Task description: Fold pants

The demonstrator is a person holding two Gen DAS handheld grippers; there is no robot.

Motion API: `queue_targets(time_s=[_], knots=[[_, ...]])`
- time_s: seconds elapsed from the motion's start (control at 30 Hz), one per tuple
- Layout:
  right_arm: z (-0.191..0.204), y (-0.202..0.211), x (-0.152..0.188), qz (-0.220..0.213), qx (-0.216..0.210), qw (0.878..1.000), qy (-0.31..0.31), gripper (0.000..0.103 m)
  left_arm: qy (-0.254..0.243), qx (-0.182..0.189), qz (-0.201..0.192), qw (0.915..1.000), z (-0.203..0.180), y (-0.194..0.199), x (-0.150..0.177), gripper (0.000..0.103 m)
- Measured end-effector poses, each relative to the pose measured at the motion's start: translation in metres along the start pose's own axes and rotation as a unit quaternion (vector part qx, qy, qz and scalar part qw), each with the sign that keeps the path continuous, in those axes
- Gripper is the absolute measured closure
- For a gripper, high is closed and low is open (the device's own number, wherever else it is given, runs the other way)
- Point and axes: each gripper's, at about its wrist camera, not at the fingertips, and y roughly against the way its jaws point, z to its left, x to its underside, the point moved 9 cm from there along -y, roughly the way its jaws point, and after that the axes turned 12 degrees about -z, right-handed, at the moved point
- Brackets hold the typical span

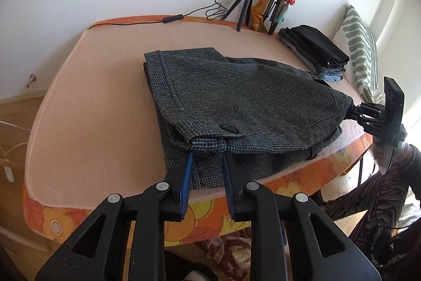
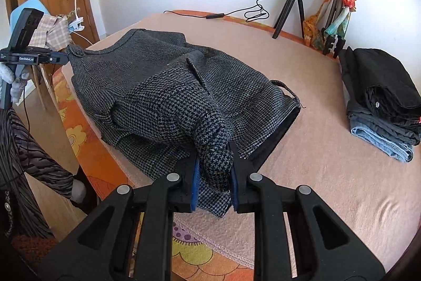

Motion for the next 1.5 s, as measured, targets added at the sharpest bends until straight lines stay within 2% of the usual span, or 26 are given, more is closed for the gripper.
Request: queue_targets(time_s=[0.1, 0.23, 0.37, 0.5, 0.53, 0.6, 0.67, 0.77, 0.83, 0.93, 1.0, 1.07, 1.23, 1.47, 1.5], knots=[[0.005, -0.001, 0.004, 0.005, -0.003, 1.0, 0.013, 0.083, -0.011, -0.014, 0.01, 0.9998, 0.006, 0.014, 0.005, 0.082], [0.008, -0.004, 0.009, 0.016, 0.005, 0.999, 0.032, 0.083, 0.008, -0.031, -0.01, 0.9994, 0.02, 0.024, -0.013, 0.082], [0.014, 0.0, 0.01, 0.013, 0.023, 0.997, 0.071, 0.083, 0.021, -0.01, -0.027, 0.9994, 0.011, 0.009, -0.036, 0.082], [0.018, 0.002, 0.024, 0.038, 0.019, 0.994, 0.096, 0.083, 0.001, 0.028, -0.016, 0.9995, -0.021, -0.025, -0.045, 0.082], [0.018, 0.004, 0.026, 0.043, 0.013, 0.994, 0.095, 0.08, -0.004, 0.041, -0.013, 0.9991, -0.032, -0.034, -0.046, 0.082], [0.013, 0.011, 0.024, 0.041, -0.006, 0.997, 0.067, 0.072, -0.015, 0.065, -0.005, 0.9978, -0.053, -0.05, -0.046, 0.082], [0.005, 0.022, 0.016, 0.028, -0.04, 0.999, 0.015, 0.048, -0.028, 0.092, 0.005, 0.9954, -0.075, -0.065, -0.044, 0.082], [-0.017, 0.038, -0.003, -0.01, -0.069, 0.996, -0.062, 0.032, -0.053, 0.124, 0.022, 0.9906, -0.106, -0.084, -0.036, 0.082], [-0.039, 0.041, -0.015, -0.03, -0.073, 0.989, -0.122, 0.03, -0.072, 0.14, 0.036, 0.987, -0.122, -0.093, -0.028, 0.082], [-0.084, 0.025, -0.021, -0.035, -0.025, 0.979, -0.201, 0.028, -0.093, 0.162, 0.062, 0.9804, -0.143, -0.105, -0.011, 0.082], [-0.108, 0.006, -0.022, -0.023, 0.016, 0.974, -0.226, 0.028, -0.111, 0.167, 0.079, 0.9765, -0.151, -0.11, 0.001, 0.082], [-0.125, -0.015, -0.022, -0.011, 0.033, 0.969, -0.244, 0.028, -0.127, 0.162, 0.085, 0.9748, -0.153, -0.112, 0.008, 0.082], [-0.15, -0.059, -0.016, 0.015, 0.052, 0.953, -0.299, 0.028, -0.098, 0.171, 0.093, 0.976, -0.145, -0.111, 0.012, 0.082], [-0.155, -0.094, -0.012, 0.032, 0.006, 0.934, -0.357, 0.028, -0.091, 0.178, 0.088, 0.9759, -0.14, -0.099, 0.01, 0.082], [-0.151, -0.097, -0.013, 0.032, -0.008, 0.931, -0.362, 0.031, -0.088, 0.178, 0.082, 0.9765, -0.138, -0.094, 0.006, 0.082]])
